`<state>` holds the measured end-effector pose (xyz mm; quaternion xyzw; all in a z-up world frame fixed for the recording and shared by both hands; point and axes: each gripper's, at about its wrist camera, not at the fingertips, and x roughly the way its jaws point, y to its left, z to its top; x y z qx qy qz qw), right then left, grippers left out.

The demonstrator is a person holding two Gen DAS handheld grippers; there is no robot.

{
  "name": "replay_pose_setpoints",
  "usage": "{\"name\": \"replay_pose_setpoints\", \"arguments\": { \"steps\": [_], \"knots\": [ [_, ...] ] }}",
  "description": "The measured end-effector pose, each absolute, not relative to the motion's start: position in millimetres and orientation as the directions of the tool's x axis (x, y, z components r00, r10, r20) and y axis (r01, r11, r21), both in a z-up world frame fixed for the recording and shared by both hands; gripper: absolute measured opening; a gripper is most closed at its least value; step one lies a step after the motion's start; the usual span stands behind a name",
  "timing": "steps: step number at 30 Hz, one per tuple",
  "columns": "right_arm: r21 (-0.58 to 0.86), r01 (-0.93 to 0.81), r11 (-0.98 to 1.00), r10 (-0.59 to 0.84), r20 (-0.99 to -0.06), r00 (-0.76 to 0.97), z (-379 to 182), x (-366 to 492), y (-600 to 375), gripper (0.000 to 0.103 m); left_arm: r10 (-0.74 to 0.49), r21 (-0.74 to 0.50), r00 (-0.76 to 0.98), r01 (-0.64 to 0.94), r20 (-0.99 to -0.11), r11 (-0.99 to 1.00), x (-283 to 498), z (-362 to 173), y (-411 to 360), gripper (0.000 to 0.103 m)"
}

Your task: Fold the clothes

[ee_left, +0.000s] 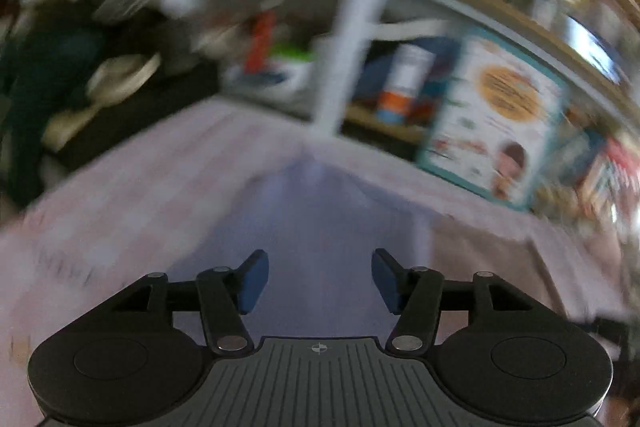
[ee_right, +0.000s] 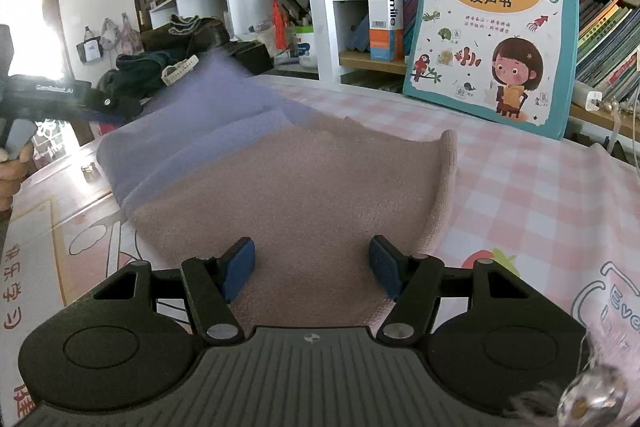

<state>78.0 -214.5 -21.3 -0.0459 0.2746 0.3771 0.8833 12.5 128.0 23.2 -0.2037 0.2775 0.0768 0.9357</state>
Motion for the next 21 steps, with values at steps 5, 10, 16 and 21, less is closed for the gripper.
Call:
{"name": "replay_pose_setpoints", "arguments": {
  "steps": [5, 10, 16, 21],
  "knots": [
    [0.129, -0.691, 0.711, 0.642, -0.519, 0.564, -21, 78, -215, 0.062, -0.040, -0.625, 0.843, -0.365, -0.536, 0.690, -8, -1, 186, 0.058],
    [0.129, -0.691, 0.711, 0.642, -0.519, 0.564, -21, 78, -215, 0.062, -0.060, -0.749, 0.861, -0.402, -0.505, 0.526, -29, -9, 200, 0.058],
    [0.129, -0.691, 0.711, 0.642, -0.520, 0.563, -21, 79, -215, 0.063, -0.139, -0.795, 0.823, -0.467, -0.551, 0.388, -36, -32, 204, 0.058],
    [0.130, -0.693, 0.709, 0.644, -0.520, 0.562, -22, 78, -215, 0.063, -0.118, -0.821, 0.842, -0.467, -0.526, 0.329, -24, -41, 207, 0.059]
  ]
}}
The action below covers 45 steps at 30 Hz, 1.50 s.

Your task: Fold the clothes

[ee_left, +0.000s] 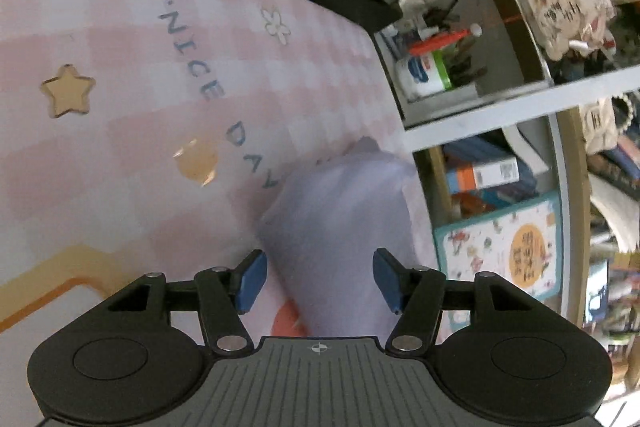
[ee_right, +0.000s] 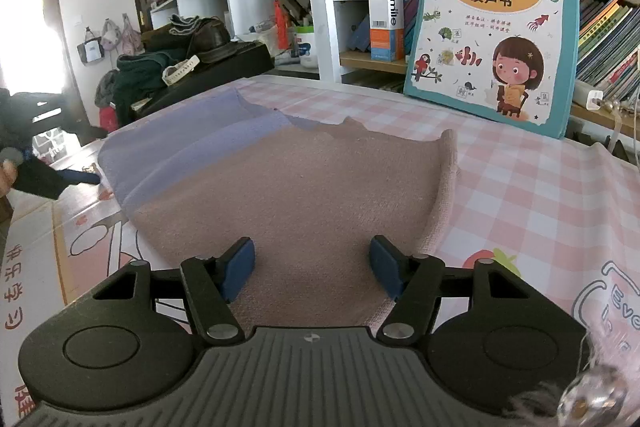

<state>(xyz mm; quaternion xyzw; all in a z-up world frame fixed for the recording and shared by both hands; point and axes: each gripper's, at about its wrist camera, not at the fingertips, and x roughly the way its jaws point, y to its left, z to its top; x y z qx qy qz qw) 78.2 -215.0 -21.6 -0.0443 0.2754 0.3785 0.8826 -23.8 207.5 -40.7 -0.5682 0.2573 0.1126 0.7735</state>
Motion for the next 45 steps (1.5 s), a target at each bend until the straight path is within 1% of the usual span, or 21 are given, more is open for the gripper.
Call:
{"name": "replay_pose_setpoints", "arguments": {
  "steps": [2, 7, 10, 12, 13, 15, 19, 21, 23, 24, 25, 27, 28, 29, 30, 34, 35, 37, 39, 41, 45],
  "knots": [
    [0.129, -0.693, 0.709, 0.643, -0.520, 0.562, -22, 78, -215, 0.064, -0.105, -0.818, 0.844, -0.468, -0.526, 0.335, -11, -40, 203, 0.058],
    [0.127, -0.694, 0.709, 0.643, -0.520, 0.562, -22, 77, -215, 0.064, -0.061, -0.765, 0.840, -0.458, -0.539, 0.452, 15, -34, 183, 0.059],
    [0.130, -0.695, 0.707, 0.645, -0.520, 0.560, -22, 77, -215, 0.064, -0.032, -0.768, 0.848, -0.463, -0.529, 0.442, 20, -35, 183, 0.057],
    [0.128, -0.696, 0.707, 0.645, -0.519, 0.561, -22, 77, -215, 0.064, -0.012, -0.766, 0.850, -0.469, -0.526, 0.440, 23, -36, 184, 0.048],
    [0.126, -0.696, 0.707, 0.645, -0.518, 0.562, -22, 77, -215, 0.064, -0.002, -0.761, 0.848, -0.474, -0.529, 0.443, 24, -36, 184, 0.047],
    [0.118, -0.696, 0.708, 0.642, -0.518, 0.565, -22, 76, -215, 0.064, 0.015, -0.751, 0.845, -0.483, -0.535, 0.450, 26, -38, 184, 0.031],
    [0.101, -0.695, 0.711, 0.633, -0.522, 0.571, -22, 75, -213, 0.064, 0.011, -0.746, 0.846, -0.476, -0.533, 0.466, 28, -41, 185, 0.017],
    [0.091, -0.696, 0.713, 0.628, -0.525, 0.574, -22, 74, -211, 0.064, 0.003, -0.757, 0.869, -0.433, -0.495, 0.489, 24, -31, 181, 0.012],
    [0.092, -0.696, 0.712, 0.628, -0.526, 0.574, -22, 75, -212, 0.064, -0.010, -0.706, 0.904, -0.327, -0.428, 0.628, 20, -5, 164, 0.012],
    [0.096, -0.696, 0.712, 0.630, -0.525, 0.572, -22, 75, -212, 0.064, -0.024, -0.662, 0.909, -0.285, -0.416, 0.693, 22, 5, 156, 0.012],
    [0.101, -0.696, 0.711, 0.632, -0.525, 0.570, -22, 75, -213, 0.064, -0.036, -0.616, 0.911, -0.247, -0.410, 0.748, 24, 13, 148, 0.013],
    [0.111, -0.696, 0.709, 0.637, -0.523, 0.566, -22, 76, -215, 0.064, -0.032, -0.542, 0.898, -0.236, -0.440, 0.807, 32, 15, 142, 0.021],
    [0.115, -0.696, 0.709, 0.639, -0.523, 0.564, -22, 76, -215, 0.064, -0.013, -0.541, 0.880, -0.280, -0.475, 0.793, 37, 10, 146, 0.025],
    [0.117, -0.696, 0.708, 0.640, -0.522, 0.564, -22, 76, -215, 0.064, -0.009, -0.557, 0.864, -0.316, -0.503, 0.768, 41, 4, 151, 0.035],
    [0.118, -0.696, 0.708, 0.641, -0.522, 0.563, -22, 77, -215, 0.064, -0.020, -0.581, 0.859, -0.330, -0.512, 0.744, 44, -3, 157, 0.042],
    [0.117, -0.697, 0.708, 0.640, -0.522, 0.563, -22, 76, -215, 0.064, -0.055, -0.669, 0.849, -0.372, -0.525, 0.643, 53, -29, 174, 0.041],
    [0.117, -0.697, 0.708, 0.640, -0.522, 0.563, -22, 77, -215, 0.064, -0.062, -0.692, 0.852, -0.378, -0.520, 0.616, 54, -34, 177, 0.044],
    [0.118, -0.697, 0.708, 0.641, -0.522, 0.562, -22, 77, -216, 0.064, -0.072, -0.744, 0.868, -0.375, -0.491, 0.554, 53, -42, 182, 0.044],
    [0.121, -0.696, 0.708, 0.642, -0.521, 0.562, -22, 77, -216, 0.064, -0.069, -0.760, 0.875, -0.375, -0.479, 0.530, 55, -46, 183, 0.038],
    [0.125, -0.695, 0.708, 0.644, -0.517, 0.563, -21, 77, -217, 0.064, -0.059, -0.758, 0.876, -0.378, -0.478, 0.531, 59, -50, 184, 0.023],
    [0.102, -0.670, 0.736, 0.617, -0.507, 0.602, -15, 81, -223, 0.062, -0.053, -0.758, 0.879, -0.376, -0.474, 0.532, 59, -54, 184, 0.019]
  ]
}}
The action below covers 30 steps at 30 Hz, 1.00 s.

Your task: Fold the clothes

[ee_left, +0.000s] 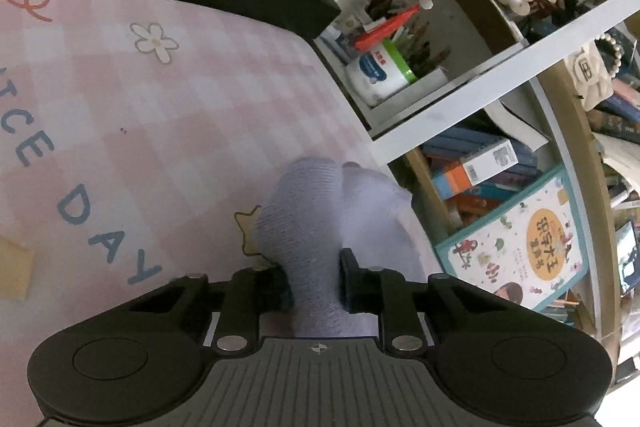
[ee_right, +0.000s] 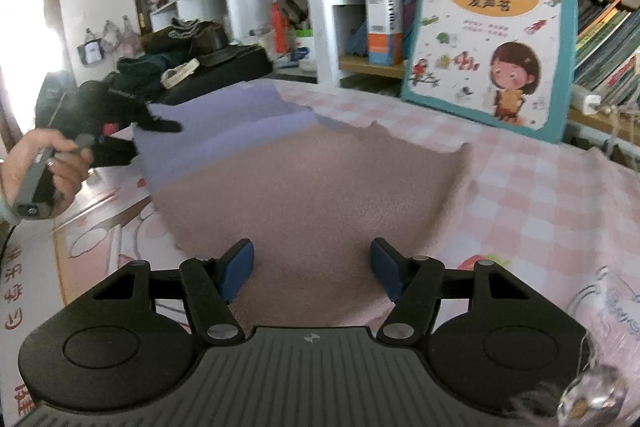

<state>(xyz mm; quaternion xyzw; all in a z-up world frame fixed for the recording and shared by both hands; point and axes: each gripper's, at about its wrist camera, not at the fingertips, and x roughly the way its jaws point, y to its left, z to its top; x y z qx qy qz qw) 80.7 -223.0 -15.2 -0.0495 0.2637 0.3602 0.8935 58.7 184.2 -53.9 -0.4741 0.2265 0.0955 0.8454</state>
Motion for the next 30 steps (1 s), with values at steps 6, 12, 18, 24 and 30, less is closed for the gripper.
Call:
{"name": "replay_pose_setpoints", "arguments": {
  "steps": [6, 12, 18, 24, 30],
  "knots": [
    [0.029, -0.669, 0.742, 0.575, -0.540, 0.614, -13, 95, -229, 0.062, -0.055, -0.759, 0.880, -0.375, -0.473, 0.533, 53, -52, 193, 0.017],
    [0.151, -0.685, 0.713, 0.636, -0.550, 0.541, -26, 107, -229, 0.062, -0.042, -0.751, 0.888, -0.361, -0.458, 0.553, 45, -43, 199, 0.016],
    [0.202, -0.667, 0.718, 0.646, -0.551, 0.529, -28, 110, -231, 0.062, -0.077, -0.715, 0.922, -0.240, -0.380, 0.657, 41, -4, 176, 0.016],
    [0.192, -0.659, 0.727, 0.635, -0.553, 0.539, -28, 110, -228, 0.062, -0.151, -0.563, 0.949, -0.034, -0.278, 0.826, 40, 55, 114, 0.016],
    [0.193, -0.659, 0.727, 0.636, -0.553, 0.539, -28, 110, -228, 0.062, -0.263, -0.277, 0.932, 0.192, -0.248, 0.942, 29, 76, 9, 0.017]
  ]
}}
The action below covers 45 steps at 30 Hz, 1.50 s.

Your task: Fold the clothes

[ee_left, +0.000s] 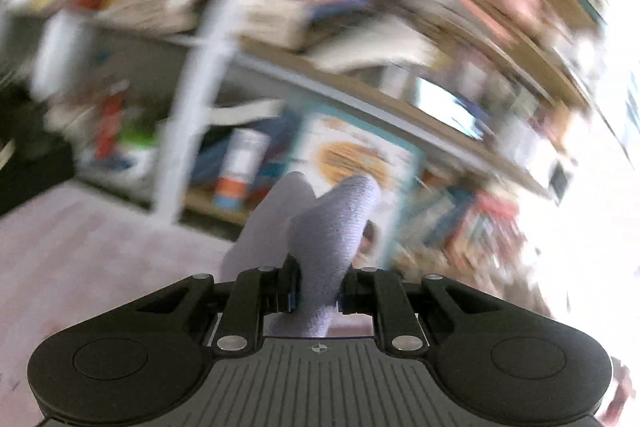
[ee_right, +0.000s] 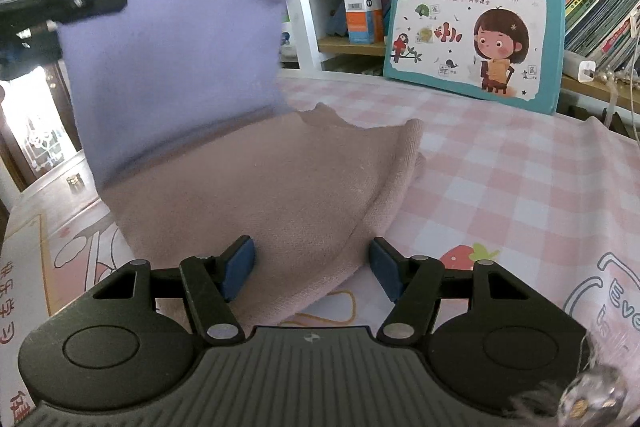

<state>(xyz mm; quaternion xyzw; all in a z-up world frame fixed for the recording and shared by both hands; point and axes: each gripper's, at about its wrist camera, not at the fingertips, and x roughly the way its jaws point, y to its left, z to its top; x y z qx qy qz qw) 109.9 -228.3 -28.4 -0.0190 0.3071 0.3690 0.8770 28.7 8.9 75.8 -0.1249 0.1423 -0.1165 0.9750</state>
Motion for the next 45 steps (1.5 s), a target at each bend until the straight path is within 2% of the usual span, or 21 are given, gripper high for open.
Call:
{"name": "replay_pose_setpoints", "arguments": {
  "steps": [1, 3, 4, 6, 7, 11, 14, 19, 22, 24, 27, 29, 33, 36, 40, 43, 45],
  "knots": [
    [0.193, -0.659, 0.727, 0.636, -0.553, 0.539, -28, 110, -228, 0.062, -0.277, -0.213, 0.922, 0.224, -0.271, 0.951, 27, 70, -13, 0.020],
    [0.195, -0.659, 0.727, 0.636, -0.552, 0.539, -28, 109, -228, 0.062, -0.309, -0.091, 0.878, 0.297, -0.364, 0.951, 26, 54, -53, 0.038],
    [0.196, -0.659, 0.727, 0.637, -0.552, 0.538, -28, 110, -228, 0.062, -0.313, -0.034, 0.846, 0.332, -0.432, 0.943, 27, 41, -72, 0.040],
    [0.193, -0.659, 0.727, 0.635, -0.553, 0.539, -28, 109, -228, 0.061, -0.279, 0.060, 0.841, 0.344, -0.463, 0.937, 24, 19, -97, 0.044],
    [0.182, -0.661, 0.728, 0.631, -0.556, 0.542, -28, 108, -228, 0.061, -0.274, 0.072, 0.852, 0.339, -0.446, 0.938, 23, 17, -99, 0.045],
    [0.198, -0.664, 0.721, 0.642, -0.551, 0.533, -28, 108, -230, 0.062, -0.341, -0.095, 0.794, 0.341, -0.504, 0.935, 41, 21, -78, 0.055],
    [0.236, -0.654, 0.718, 0.655, -0.547, 0.521, -26, 110, -242, 0.062, -0.407, -0.212, 0.755, 0.348, -0.514, 0.913, 47, 23, -60, 0.063],
    [0.312, -0.608, 0.730, 0.666, -0.526, 0.529, -24, 108, -269, 0.062, -0.486, -0.294, 0.722, 0.388, -0.492, 0.874, 34, 34, -52, 0.073],
    [0.360, -0.587, 0.726, 0.679, -0.510, 0.528, -20, 104, -280, 0.064, -0.559, -0.343, 0.695, 0.443, -0.452, 0.828, 20, 48, -46, 0.074],
    [0.376, -0.586, 0.718, 0.690, -0.492, 0.530, -14, 97, -283, 0.065, -0.592, -0.345, 0.703, 0.484, -0.395, 0.804, 6, 60, -35, 0.074],
    [0.435, -0.573, 0.694, 0.719, -0.453, 0.527, -5, 84, -291, 0.070, -0.557, -0.288, 0.775, 0.483, -0.299, 0.827, -13, 72, -11, 0.073],
    [0.518, -0.551, 0.654, 0.755, -0.405, 0.516, -1, 79, -299, 0.071, -0.492, -0.232, 0.824, 0.439, -0.282, 0.868, -17, 75, 3, 0.072],
    [0.739, -0.434, 0.515, 0.822, -0.283, 0.494, -2, 79, -312, 0.075, -0.385, -0.110, 0.863, 0.369, -0.327, 0.923, -5, 65, 14, 0.051],
    [0.816, -0.349, 0.461, 0.830, -0.257, 0.496, -4, 83, -308, 0.075, -0.317, -0.009, 0.874, 0.337, -0.369, 0.941, 5, 55, 6, 0.049],
    [0.819, -0.301, 0.489, 0.816, -0.308, 0.489, -3, 88, -286, 0.070, -0.313, 0.039, 0.857, 0.359, -0.409, 0.933, 13, 39, -3, 0.048],
    [0.798, -0.284, 0.532, 0.803, -0.368, 0.469, -7, 96, -266, 0.061, -0.316, 0.040, 0.825, 0.377, -0.468, 0.925, 23, 27, -7, 0.048],
    [0.790, -0.269, 0.551, 0.793, -0.395, 0.463, -10, 103, -255, 0.057, -0.317, 0.056, 0.827, 0.385, -0.464, 0.921, 21, 24, -8, 0.049]
  ]
}}
